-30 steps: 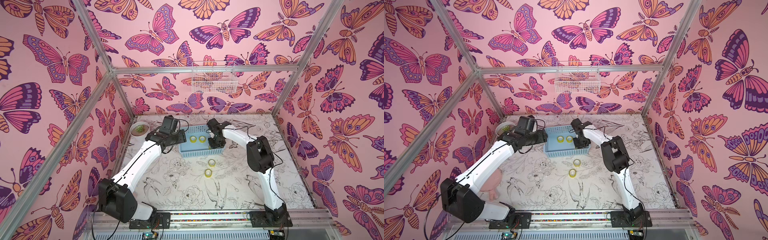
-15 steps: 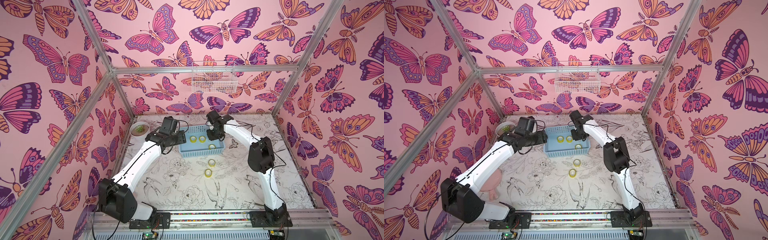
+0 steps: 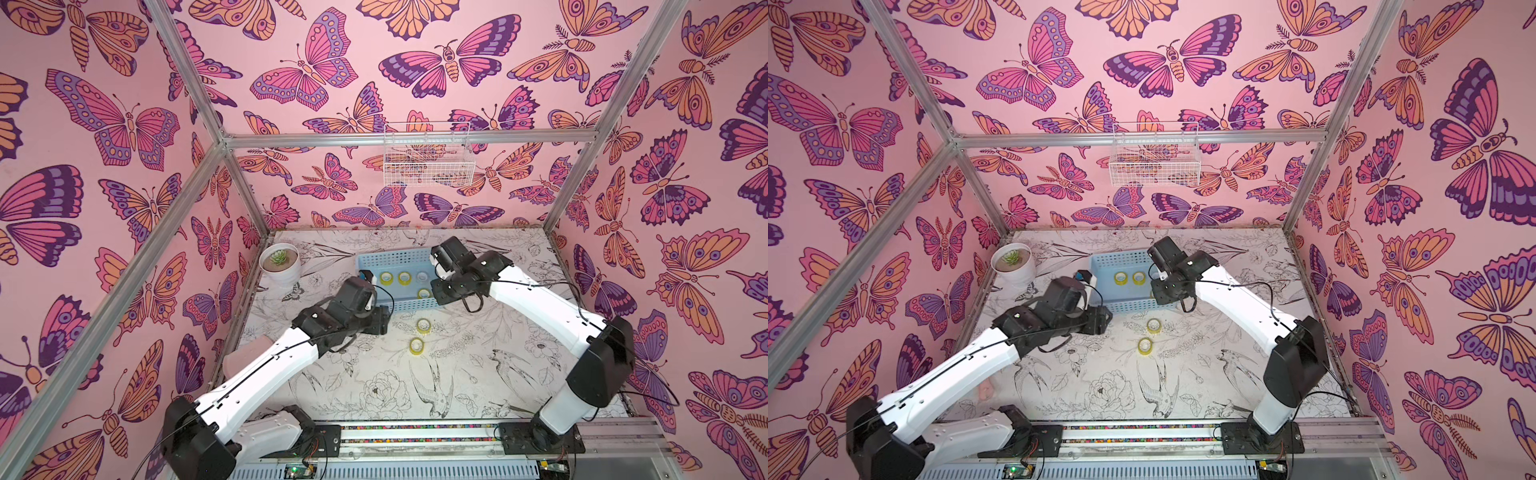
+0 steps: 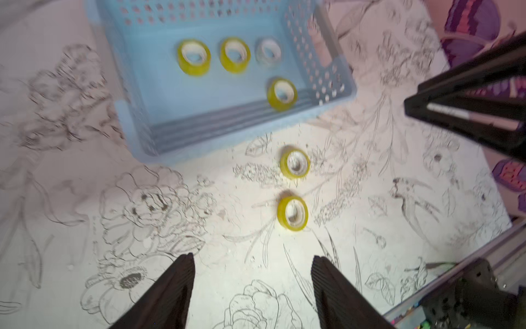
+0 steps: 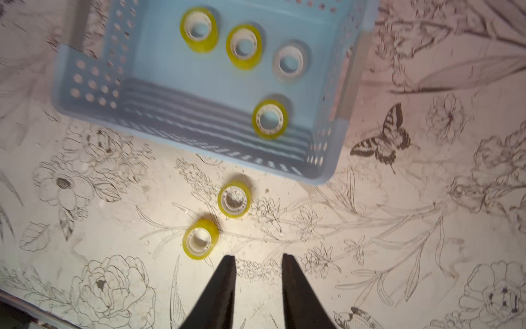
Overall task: Put the transparent tape into the storage box
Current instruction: Pick up the tape from the center of the board.
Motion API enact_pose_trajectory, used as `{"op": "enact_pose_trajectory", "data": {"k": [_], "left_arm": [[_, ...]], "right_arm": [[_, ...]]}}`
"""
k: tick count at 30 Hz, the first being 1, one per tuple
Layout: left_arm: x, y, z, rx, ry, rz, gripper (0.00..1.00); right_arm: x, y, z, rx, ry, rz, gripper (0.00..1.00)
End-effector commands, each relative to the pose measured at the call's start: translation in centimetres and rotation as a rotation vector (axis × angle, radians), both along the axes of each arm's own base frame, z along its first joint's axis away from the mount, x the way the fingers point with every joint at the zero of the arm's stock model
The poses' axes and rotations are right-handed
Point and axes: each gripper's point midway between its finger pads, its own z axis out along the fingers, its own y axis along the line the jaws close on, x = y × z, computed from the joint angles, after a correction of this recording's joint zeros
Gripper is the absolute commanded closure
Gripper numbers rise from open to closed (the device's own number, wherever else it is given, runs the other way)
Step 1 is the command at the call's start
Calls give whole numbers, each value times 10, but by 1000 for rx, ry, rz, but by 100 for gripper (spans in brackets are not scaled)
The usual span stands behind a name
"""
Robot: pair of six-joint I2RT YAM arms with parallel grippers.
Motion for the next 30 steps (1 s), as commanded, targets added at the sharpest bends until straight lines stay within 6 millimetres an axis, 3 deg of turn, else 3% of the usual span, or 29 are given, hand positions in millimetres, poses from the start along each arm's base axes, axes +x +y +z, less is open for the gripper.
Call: {"op": "enact_pose_trajectory", "data": {"k": [1, 13, 20, 25, 30], "left_arm": [[-5, -12, -32, 27, 28, 25, 29], [-3, -77, -106, 90, 137, -59, 30], [7, -93, -118, 88, 151, -68, 32], [7, -93, -132, 115, 179, -60, 35], [6, -88, -142, 140, 212, -45, 46]], "right_arm": [[-9, -5, -10, 48, 19, -64, 67], [-37, -24, 3, 60, -53, -89, 68], [-41, -33, 11, 64, -79, -109, 69], [-42, -38, 14, 54, -93, -110, 69], [-42, -39, 12, 42, -92, -111, 69]]}}
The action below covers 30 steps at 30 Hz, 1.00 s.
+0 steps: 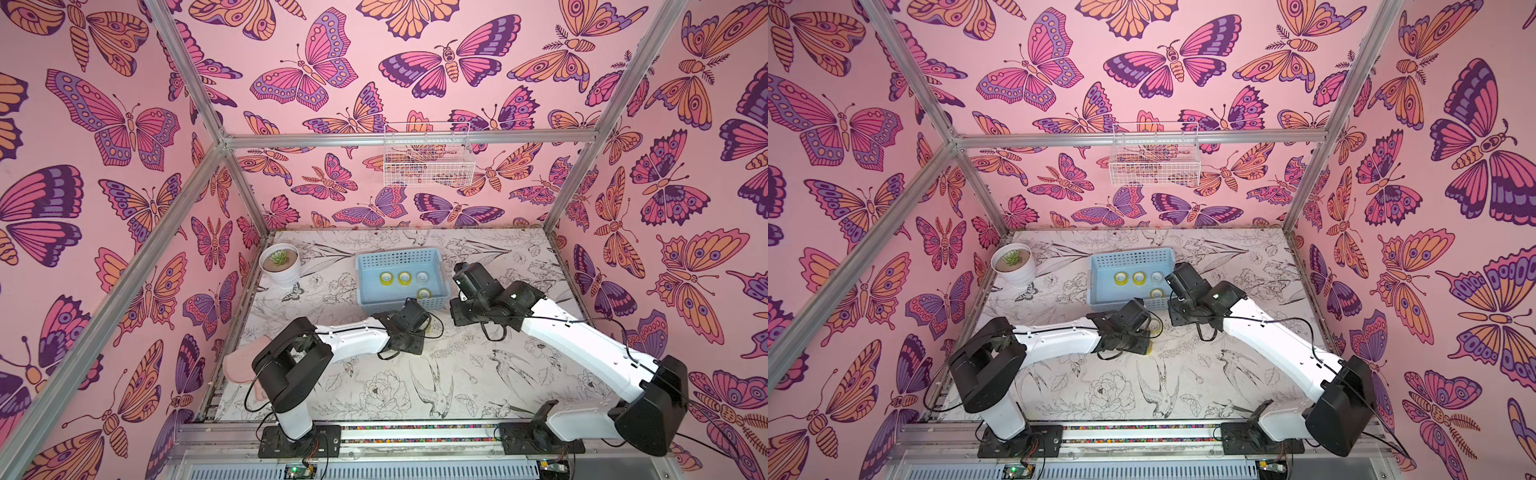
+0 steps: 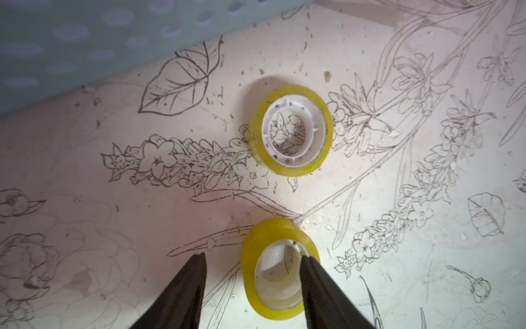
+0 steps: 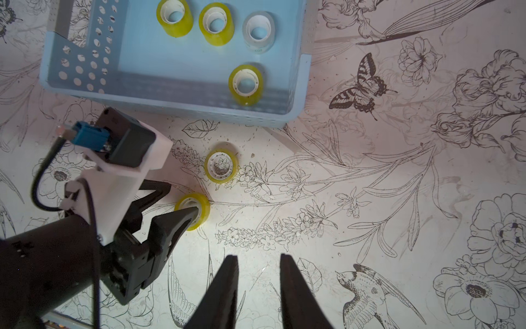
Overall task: Put the transparent tape into the storage box
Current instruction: Pick up the tape from the center of the board.
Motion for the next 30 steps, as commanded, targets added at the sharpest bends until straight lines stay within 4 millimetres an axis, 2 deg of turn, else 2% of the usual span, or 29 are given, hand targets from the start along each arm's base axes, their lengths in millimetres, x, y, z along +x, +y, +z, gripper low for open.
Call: {"op": "enact_pose_trajectory", "data": {"k": [1, 5, 13, 19, 24, 30], "left_arm": [[-2, 4, -5, 19, 29, 13, 47], [-6, 11, -3, 20, 25, 25, 49], [-18, 19, -30, 76, 106, 34, 64], [-29, 26, -30, 77, 112, 44, 74], [-29, 28, -10, 58, 72, 50, 81], [-21, 27, 40, 23, -9, 43, 81]], "right_arm": [[-3, -6, -2, -30, 1, -7, 69], [-4, -7, -4, -40, 2, -7, 69], [-3, -10, -4, -55, -1, -13, 69], [-3, -12, -4, -59, -4, -19, 69], [-1, -9, -2, -53, -8, -14, 70], [2, -7, -1, -66, -9, -1, 70]]}}
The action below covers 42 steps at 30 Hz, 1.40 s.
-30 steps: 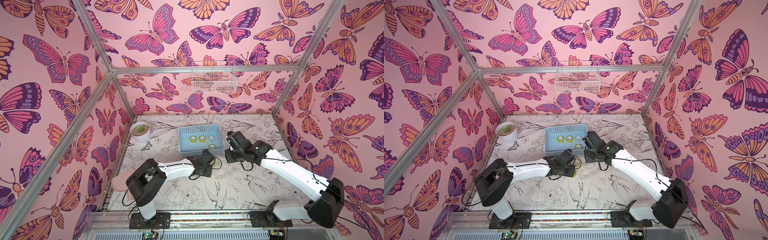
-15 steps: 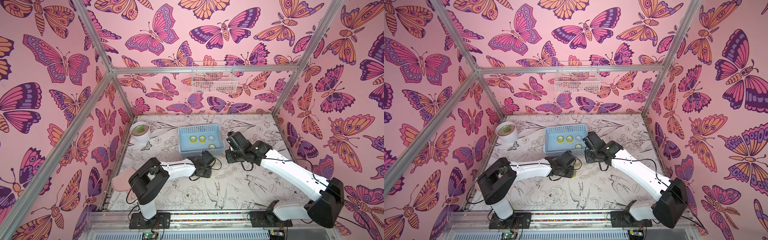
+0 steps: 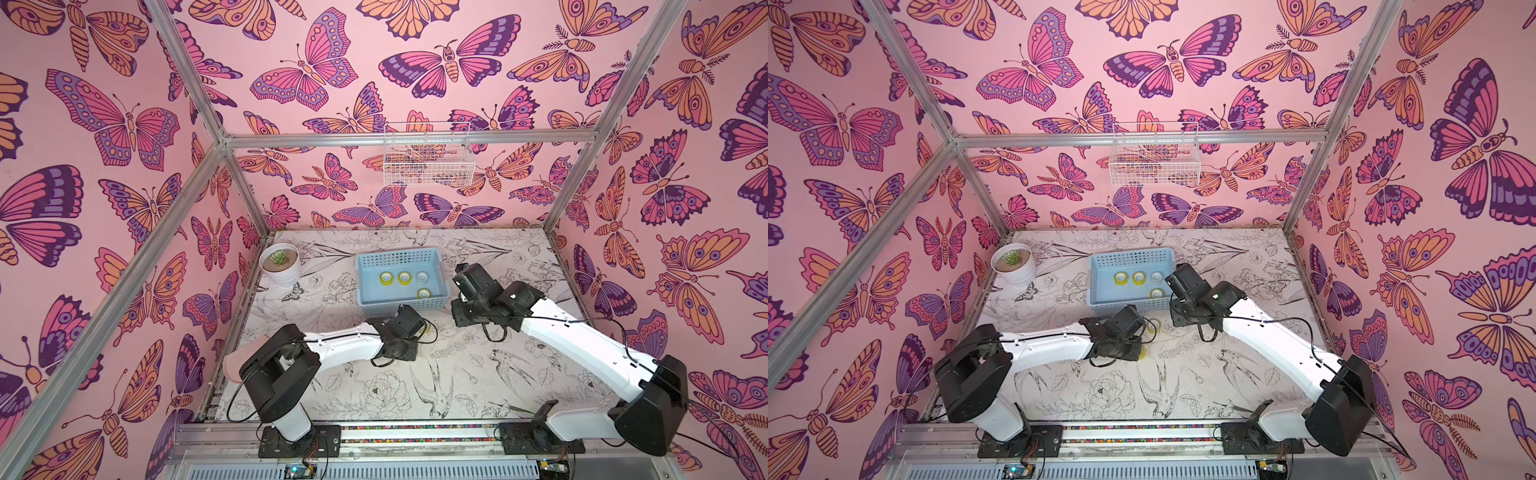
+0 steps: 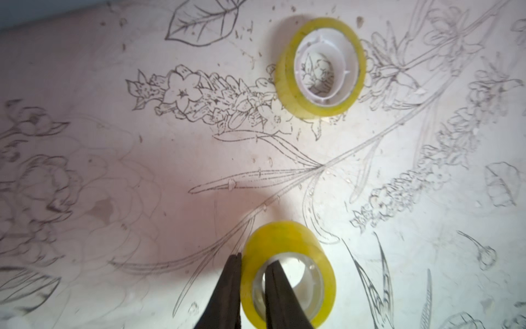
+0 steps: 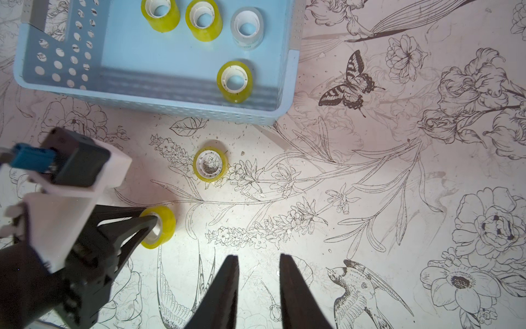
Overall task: Put the transparent tape into the storage box
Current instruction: Pick up the tape from the center of the board, then place the tape in the storage box.
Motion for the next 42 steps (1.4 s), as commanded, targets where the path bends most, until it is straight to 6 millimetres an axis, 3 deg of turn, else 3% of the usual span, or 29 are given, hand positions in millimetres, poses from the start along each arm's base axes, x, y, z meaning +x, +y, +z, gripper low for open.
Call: {"op": "enact_pose_trajectory", "data": {"k": [1, 9, 13, 16, 18, 26, 31, 35, 42], "left_arm": [[5, 5, 35, 12, -56, 1, 81], [24, 12, 124, -20, -177, 23, 81], [50, 33, 172, -61, -218, 80, 81], [75, 50, 194, -59, -247, 106, 81], [92, 58, 199, -49, -256, 120, 81], [149, 67, 181, -12, -224, 147, 81], [179, 68, 154, 10, -175, 178, 82], [195, 65, 129, 2, -112, 172, 82], [201, 48, 82, -33, 5, 128, 82]], "right_arm": [[3, 1, 2, -31, -4, 12, 70], [7, 13, -3, -26, 20, 37, 70], [11, 18, -2, -23, 19, 47, 69], [14, 20, -1, -19, 9, 42, 69], [16, 19, 0, -22, 0, 34, 69], [28, 14, 3, -32, -26, 1, 69], [37, 11, -3, -30, -7, -16, 69], [44, 7, -5, -24, 6, -36, 69], [54, 4, -12, -21, 37, -51, 69]]}}
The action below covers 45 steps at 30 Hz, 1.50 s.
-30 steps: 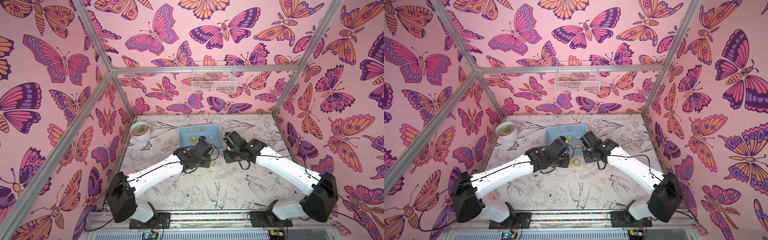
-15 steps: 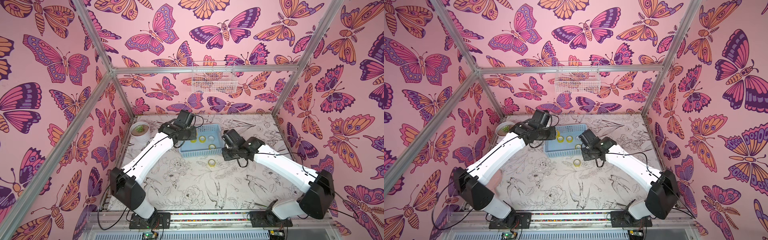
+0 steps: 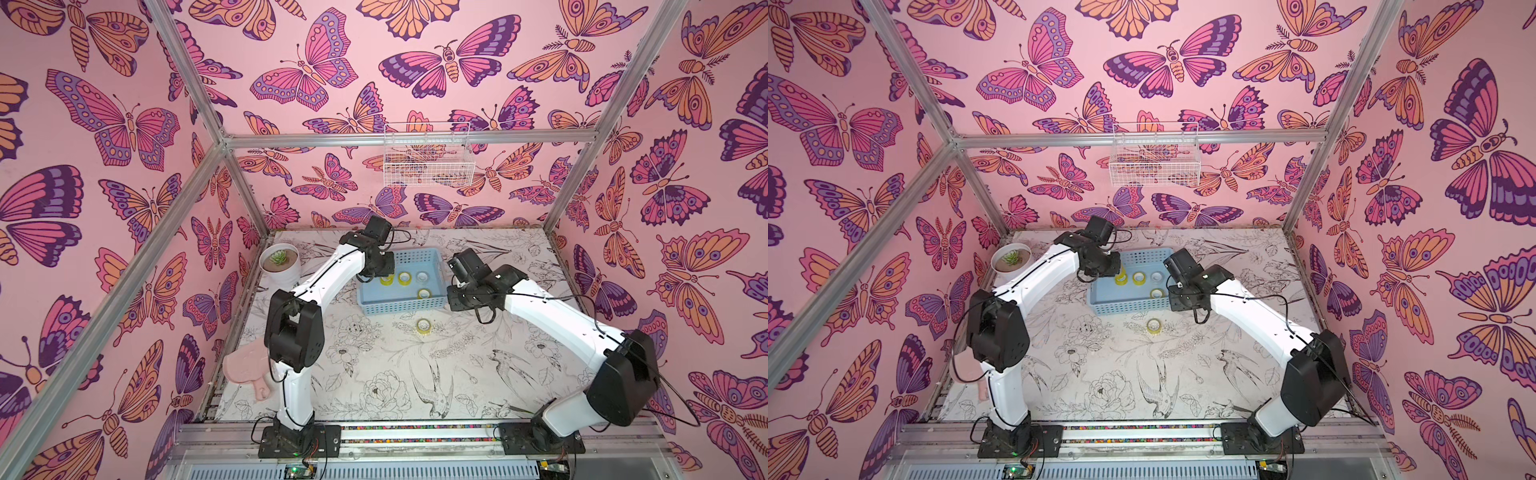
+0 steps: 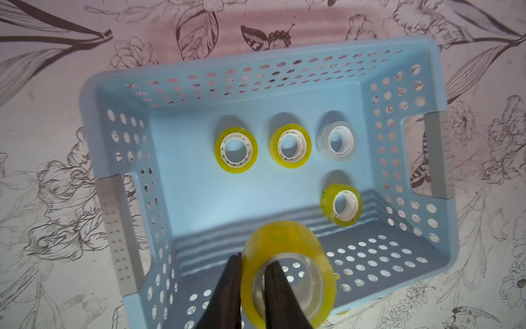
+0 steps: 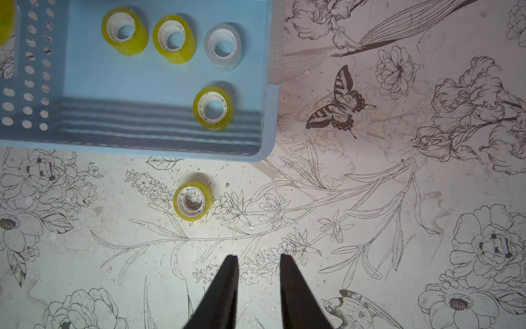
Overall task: Put the transparent tape into the storage box
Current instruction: Place the tape in the storage box.
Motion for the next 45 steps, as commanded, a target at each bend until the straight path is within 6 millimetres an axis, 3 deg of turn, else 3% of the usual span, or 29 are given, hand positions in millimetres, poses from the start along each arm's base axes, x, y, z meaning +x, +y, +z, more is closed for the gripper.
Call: {"op": "enact_pose_trajectory", "data": {"k": [1, 3, 5, 17, 32, 45], "left_arm": [[-5, -10, -15, -41, 52, -37, 82], [-7, -15, -25, -57, 73, -39, 82], [-9, -18, -36, -74, 93, -37, 82], [-24, -39, -84, -87, 172, -47, 83], [-23, -50, -110, -72, 193, -58, 82], [-26, -56, -116, -71, 197, -65, 75]], "right_arm": [[6, 3, 5, 13, 3, 9, 69], [7, 2, 4, 22, 5, 6, 69], [8, 4, -9, 9, 34, 5, 69], [12, 7, -11, 29, 41, 1, 69], [12, 8, -14, 36, 48, -10, 69], [12, 8, -13, 42, 47, -13, 69]]}}
